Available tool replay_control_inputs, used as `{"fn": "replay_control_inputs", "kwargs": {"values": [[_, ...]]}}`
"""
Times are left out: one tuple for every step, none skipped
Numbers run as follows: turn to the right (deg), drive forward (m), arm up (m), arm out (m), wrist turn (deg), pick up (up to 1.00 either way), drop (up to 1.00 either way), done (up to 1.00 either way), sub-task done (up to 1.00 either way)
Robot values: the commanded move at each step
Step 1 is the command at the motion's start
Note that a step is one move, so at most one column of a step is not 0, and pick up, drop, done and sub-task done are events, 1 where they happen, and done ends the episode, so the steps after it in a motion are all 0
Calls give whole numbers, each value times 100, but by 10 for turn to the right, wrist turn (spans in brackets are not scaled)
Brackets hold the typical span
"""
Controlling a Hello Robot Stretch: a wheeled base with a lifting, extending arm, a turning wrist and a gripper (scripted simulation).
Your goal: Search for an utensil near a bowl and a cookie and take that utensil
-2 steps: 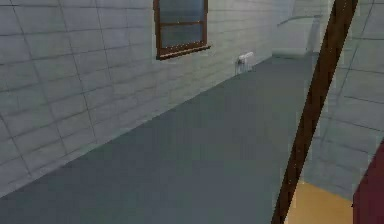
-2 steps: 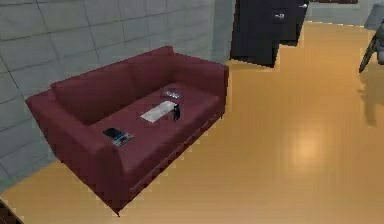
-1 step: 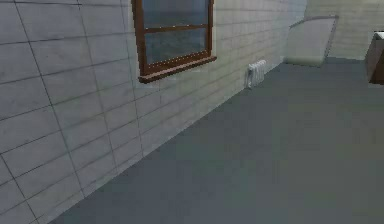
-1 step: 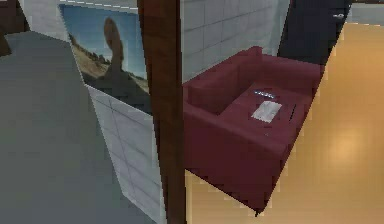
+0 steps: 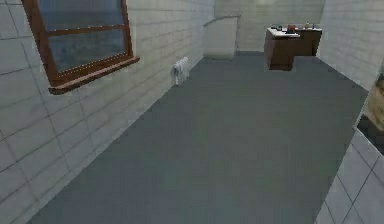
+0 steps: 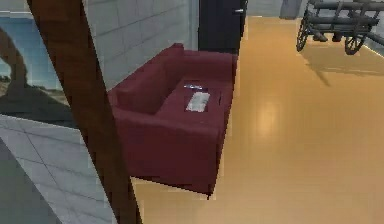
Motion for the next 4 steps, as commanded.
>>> {"fn": "replay_control_inputs", "kwargs": {"values": [[0, 10, 0, 0, 0, 0, 0, 0, 0], [120, 0, 0, 0, 0, 0, 0, 0, 0], [0, 100, 0, 0, 0, 0, 0, 0, 0], [150, 0, 0, 0, 0, 0, 0, 0, 0]]}}
